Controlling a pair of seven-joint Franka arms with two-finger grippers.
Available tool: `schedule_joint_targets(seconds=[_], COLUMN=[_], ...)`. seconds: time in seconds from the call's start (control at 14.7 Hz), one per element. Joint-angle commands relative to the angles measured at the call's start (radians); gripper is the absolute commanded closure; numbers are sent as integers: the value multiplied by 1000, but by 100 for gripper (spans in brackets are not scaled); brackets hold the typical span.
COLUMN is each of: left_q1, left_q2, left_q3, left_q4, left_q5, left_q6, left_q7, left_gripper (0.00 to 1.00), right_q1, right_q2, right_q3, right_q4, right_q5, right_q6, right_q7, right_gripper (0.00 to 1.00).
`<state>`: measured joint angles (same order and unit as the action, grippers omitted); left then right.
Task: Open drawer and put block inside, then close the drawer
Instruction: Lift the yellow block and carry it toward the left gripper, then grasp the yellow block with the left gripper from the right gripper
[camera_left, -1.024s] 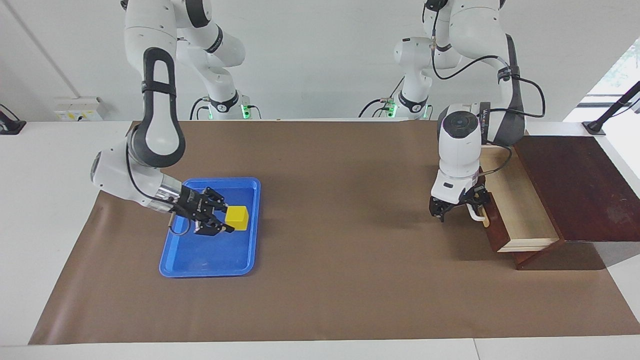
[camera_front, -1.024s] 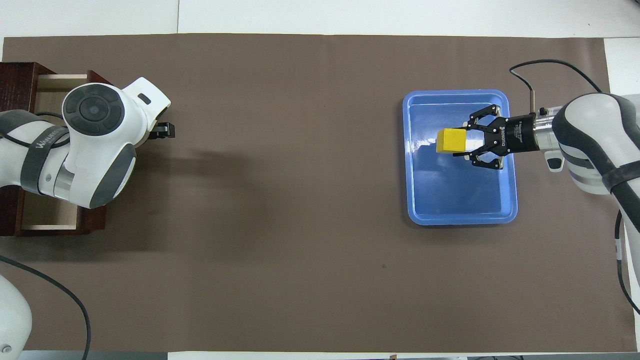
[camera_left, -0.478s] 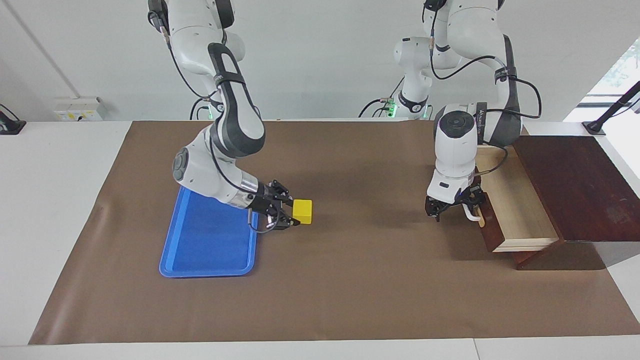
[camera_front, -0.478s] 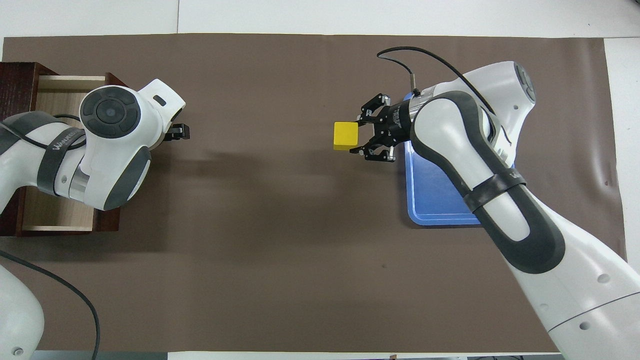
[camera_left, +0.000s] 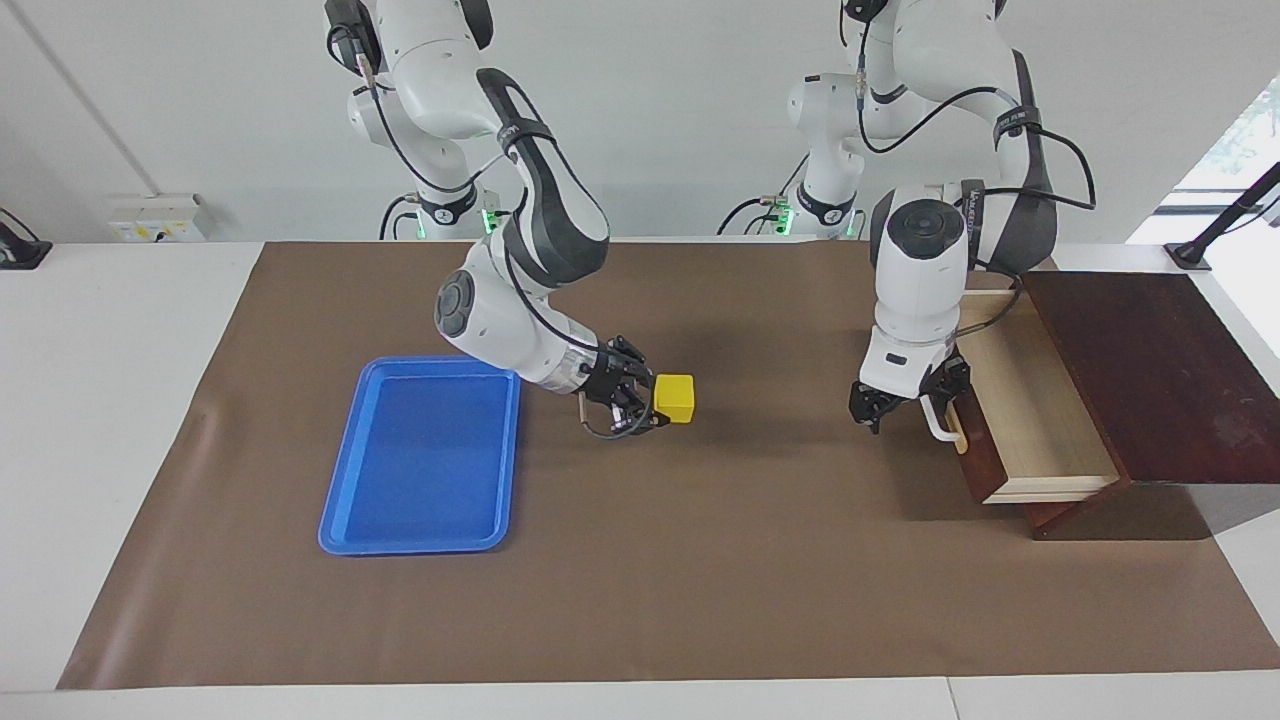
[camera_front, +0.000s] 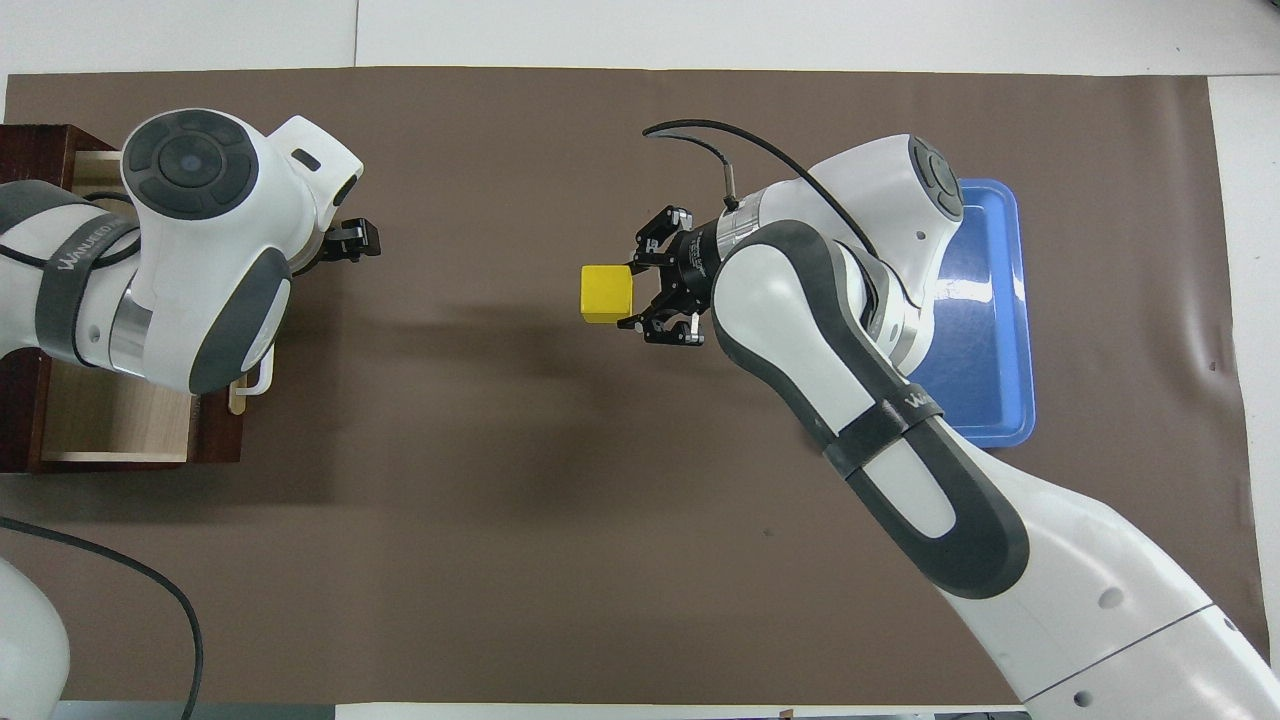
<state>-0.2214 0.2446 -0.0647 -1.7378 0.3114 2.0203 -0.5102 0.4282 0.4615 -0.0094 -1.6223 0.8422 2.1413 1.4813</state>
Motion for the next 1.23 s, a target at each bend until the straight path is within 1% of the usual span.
schedule_joint_targets(seconds=[0.0,0.07,0.14,0.27,0.41,0.55,0.68,0.75,0.82,0.96,1.09,1.16], left_q1=[-7,-6,-7,-13,-27,-42,-65,-67,-90,-143,-196,-240], left_q2=[25,33,48,73,78,78,78,82,84,84,90,132], left_q3=[13,14,16,14,11,12,13,9,9,11,11,14], left_q4=[116,156,196,247,253,253,254,259,264,257,253,263], left_q5=[-73,-125,-155,-163,-187,-231,-239,-251,-282,-333,-337,-331], left_q6=[-113,-159,-196,-200,-190,-190,-186,-183,-186,-157,-114,-121], left_q7=[-11,-37,-139,-430,-693,-880,-1119,-1202,-1261,-1312,-1386,-1413], left_gripper=[0,0,0,0,0,0,0,0,0,0,0,0], right_q1=[26,29,30,40,53,53,52,52,52,54,52,52], right_q2=[40,45,46,46,46,46,46,46,46,46,46,46], right_q3=[-3,-1,-1,-1,-3,-3,-3,-3,-3,-3,-3,-3], right_q4=[42,56,59,64,64,64,64,64,64,64,64,64], right_q5=[-8,-9,-5,-5,-8,-14,-14,-14,-14,-14,-14,-14], right_q6=[17,20,25,28,29,28,28,28,28,28,28,28], right_q7=[17,19,19,28,34,34,34,34,34,34,34,34], right_gripper=[100,100,100,100,100,100,100,100,100,100,100,100])
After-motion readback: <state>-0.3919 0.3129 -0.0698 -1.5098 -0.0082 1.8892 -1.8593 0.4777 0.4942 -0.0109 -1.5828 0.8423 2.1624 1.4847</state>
